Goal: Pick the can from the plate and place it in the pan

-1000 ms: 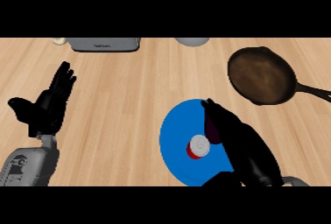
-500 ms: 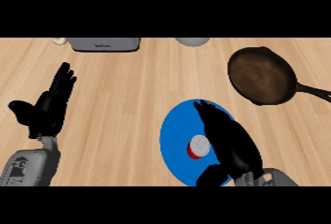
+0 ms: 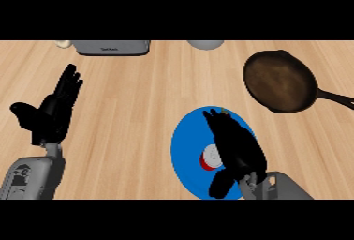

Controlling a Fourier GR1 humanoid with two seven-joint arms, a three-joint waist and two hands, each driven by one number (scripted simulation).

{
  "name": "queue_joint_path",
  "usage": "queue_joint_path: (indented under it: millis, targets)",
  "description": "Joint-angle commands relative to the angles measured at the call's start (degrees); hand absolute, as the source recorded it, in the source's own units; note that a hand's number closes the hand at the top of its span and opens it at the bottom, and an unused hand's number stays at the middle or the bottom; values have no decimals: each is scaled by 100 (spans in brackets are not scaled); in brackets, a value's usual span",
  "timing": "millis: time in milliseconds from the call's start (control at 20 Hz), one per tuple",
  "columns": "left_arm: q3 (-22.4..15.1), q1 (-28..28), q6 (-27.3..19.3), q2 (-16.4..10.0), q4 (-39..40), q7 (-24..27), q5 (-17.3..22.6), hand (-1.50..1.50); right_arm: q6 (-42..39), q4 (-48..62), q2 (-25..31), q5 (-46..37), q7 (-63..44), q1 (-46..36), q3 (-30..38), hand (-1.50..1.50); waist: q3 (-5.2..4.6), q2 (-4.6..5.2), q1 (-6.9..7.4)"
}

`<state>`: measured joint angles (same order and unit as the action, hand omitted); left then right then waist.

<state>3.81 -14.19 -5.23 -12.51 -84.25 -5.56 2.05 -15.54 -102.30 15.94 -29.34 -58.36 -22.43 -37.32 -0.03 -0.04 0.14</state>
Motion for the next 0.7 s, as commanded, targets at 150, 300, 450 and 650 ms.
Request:
queue_joint_path:
  millis: [150,300,450,650]
  targets:
    - [14,7,-64,143,106,141,-147,0,-376,358,-171,-432,100,322,154,-150,2,3,-18]
    - [-50,-24,-107,193,-3,30,-214,0,-360,1024,-433,-613,366,118,150,-150,3,8,7]
    - [-59,279,-44,302,118,440,-222,0,-741,768,-507,-590,10,212,186,-150,1,2,-8]
    - [118,13,70,123,51,58,-126,0,-983,424,-714,-681,-64,605,121,-150,2,-1,-18]
